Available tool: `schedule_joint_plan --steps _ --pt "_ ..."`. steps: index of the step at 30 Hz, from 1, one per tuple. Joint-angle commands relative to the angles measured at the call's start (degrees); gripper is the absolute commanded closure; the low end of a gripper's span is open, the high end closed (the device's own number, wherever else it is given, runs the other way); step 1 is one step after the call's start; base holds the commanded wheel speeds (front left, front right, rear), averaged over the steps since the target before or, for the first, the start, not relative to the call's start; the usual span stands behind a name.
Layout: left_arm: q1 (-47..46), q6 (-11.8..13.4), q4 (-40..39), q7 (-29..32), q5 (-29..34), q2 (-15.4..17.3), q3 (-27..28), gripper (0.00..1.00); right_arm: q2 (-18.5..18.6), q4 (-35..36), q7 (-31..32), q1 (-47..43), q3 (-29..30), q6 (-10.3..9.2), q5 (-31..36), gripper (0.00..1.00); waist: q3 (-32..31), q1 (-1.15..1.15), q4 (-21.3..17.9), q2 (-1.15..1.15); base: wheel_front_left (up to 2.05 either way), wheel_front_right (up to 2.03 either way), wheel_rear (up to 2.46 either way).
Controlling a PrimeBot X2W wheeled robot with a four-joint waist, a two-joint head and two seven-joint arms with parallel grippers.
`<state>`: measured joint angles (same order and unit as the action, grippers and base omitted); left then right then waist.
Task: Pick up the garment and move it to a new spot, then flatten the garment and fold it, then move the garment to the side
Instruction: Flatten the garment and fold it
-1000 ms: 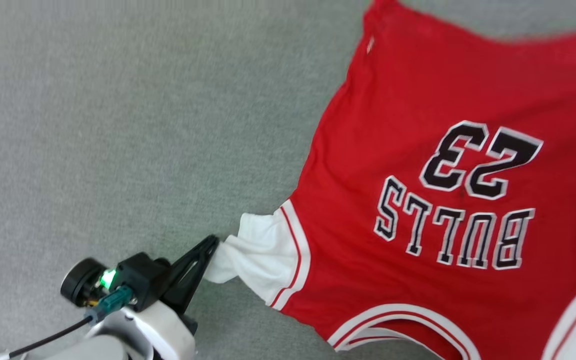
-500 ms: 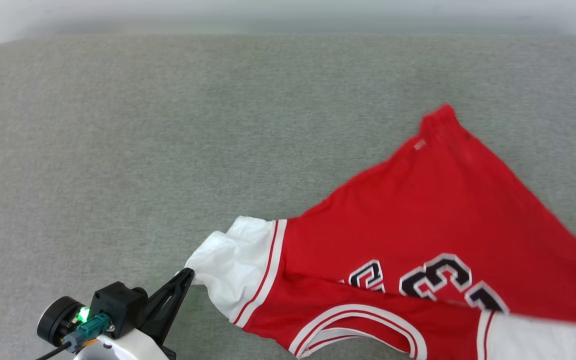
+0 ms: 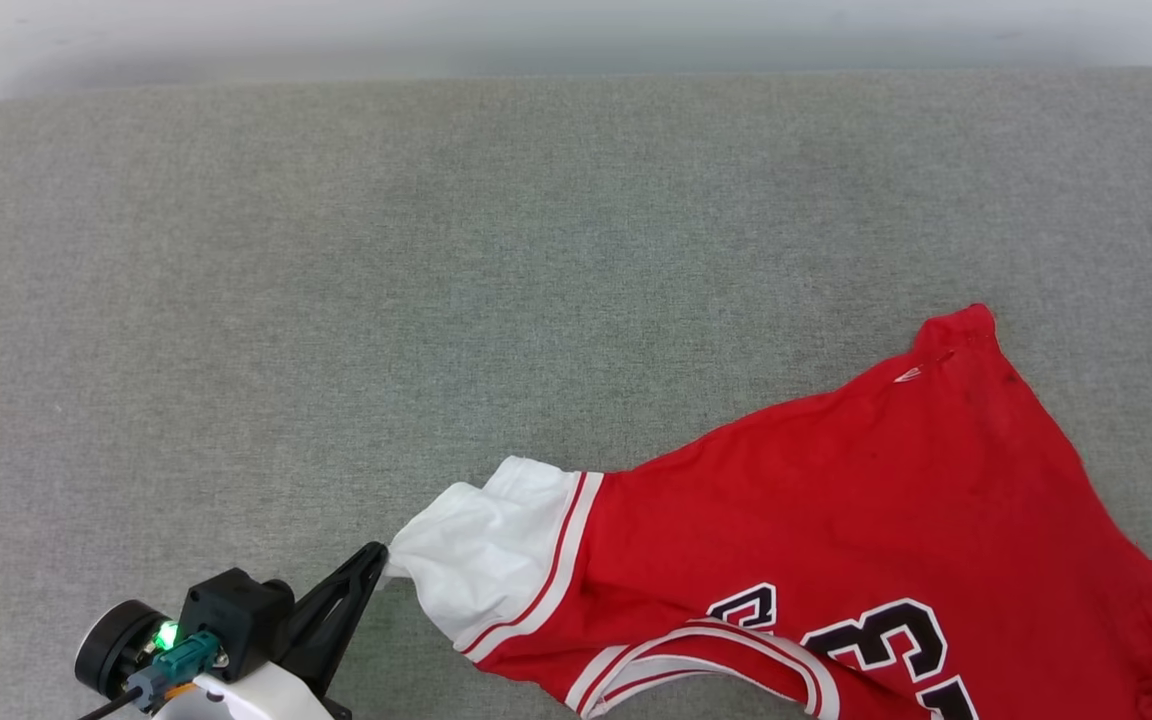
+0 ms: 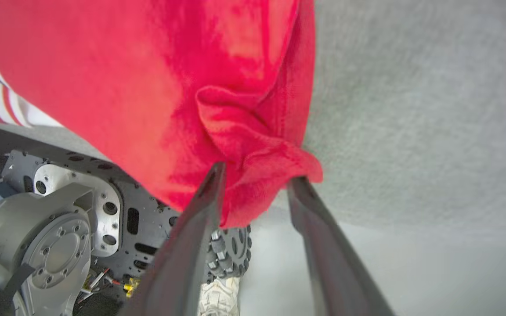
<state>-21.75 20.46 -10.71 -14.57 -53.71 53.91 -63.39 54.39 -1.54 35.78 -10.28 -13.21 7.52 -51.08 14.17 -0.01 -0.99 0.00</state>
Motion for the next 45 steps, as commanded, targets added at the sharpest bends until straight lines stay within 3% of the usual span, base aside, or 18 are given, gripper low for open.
schedule_joint_plan --steps 1,6,10,13,17,26,32,41,42,43,45 --pt "0.5 -0.1 0.2 -0.2 0.1 -0.1 -0.1 1.0 1.0 0.9 -0.5 1.5 1.4 -0.06 -0.1 0.0 -0.2 0.01 0.1 0.0 0.0 0.0 0.0" --pt "-0.2 -0.3 0.1 -0.1 0.5 -0.3 -0.1 1.0 4.9 7.5 -1.7 4.7 8.9 -0.06 0.0 0.0 -0.1 0.01 0.9 0.0 0.0 0.0 0.0" --pt "-1.7 -0.9 0.1 0.4 1.4 -1.1 -0.5 1.0 8.6 12.5 0.9 9.6 12.7 -0.06 0.9 0.0 1.0 0.01 2.6 0.0 0.0 0.0 0.0" --pt "-3.1 -1.6 0.5 1.1 2.4 -1.8 -0.8 1.0 10.5 15.1 4.3 15.0 12.5 -0.06 0.9 0.0 2.2 0.01 4.0 0.0 0.0 0.0 0.0" --pt "-5.0 -2.5 0.9 1.7 3.6 -3.0 -1.1 1.0 11.5 15.7 10.9 23.3 7.2 -0.06 1.4 0.0 4.2 0.01 5.7 0.0 0.0 0.0 0.0" --pt "-9.5 -4.4 1.8 2.4 5.8 -5.6 -1.1 1.0 2.5 6.5 23.8 44.5 -8.2 -0.06 9.0 0.0 10.0 0.01 8.9 0.0 0.0 0.0 0.0" --pt "-11.5 -5.0 2.4 2.5 6.8 -7.0 -1.2 1.0 -2.9 -2.0 23.6 51.8 -14.2 -0.06 11.7 0.0 13.3 0.01 10.6 0.0 0.0 0.0 0.0" --pt "-12.7 -5.6 3.5 2.3 7.4 -8.6 -1.4 1.0 -6.1 -9.5 21.2 50.1 -23.3 0.04 9.5 0.0 14.7 0.01 11.4 0.0 0.0 0.0 0.0" --pt "-12.6 -5.7 3.7 2.3 7.3 -8.7 -1.5 1.0 -6.5 -10.0 20.0 50.6 -23.6 0.03 9.3 0.63 14.6 0.01 11.3 0.0 0.0 0.0 0.0" --pt "-12.5 -5.8 4.1 2.2 7.2 -8.8 -1.6 1.0 -6.6 -10.4 19.1 51.3 -24.0 0.03 9.0 1.0 14.3 0.01 11.1 0.0 0.0 0.0 0.0" --pt "-12.4 -6.3 4.7 2.1 7.0 -9.1 -1.8 1.0 -5.8 -10.4 16.8 52.8 -24.0 -0.06 9.2 1.0 13.4 0.01 11.0 0.0 0.0 0.0 0.0"
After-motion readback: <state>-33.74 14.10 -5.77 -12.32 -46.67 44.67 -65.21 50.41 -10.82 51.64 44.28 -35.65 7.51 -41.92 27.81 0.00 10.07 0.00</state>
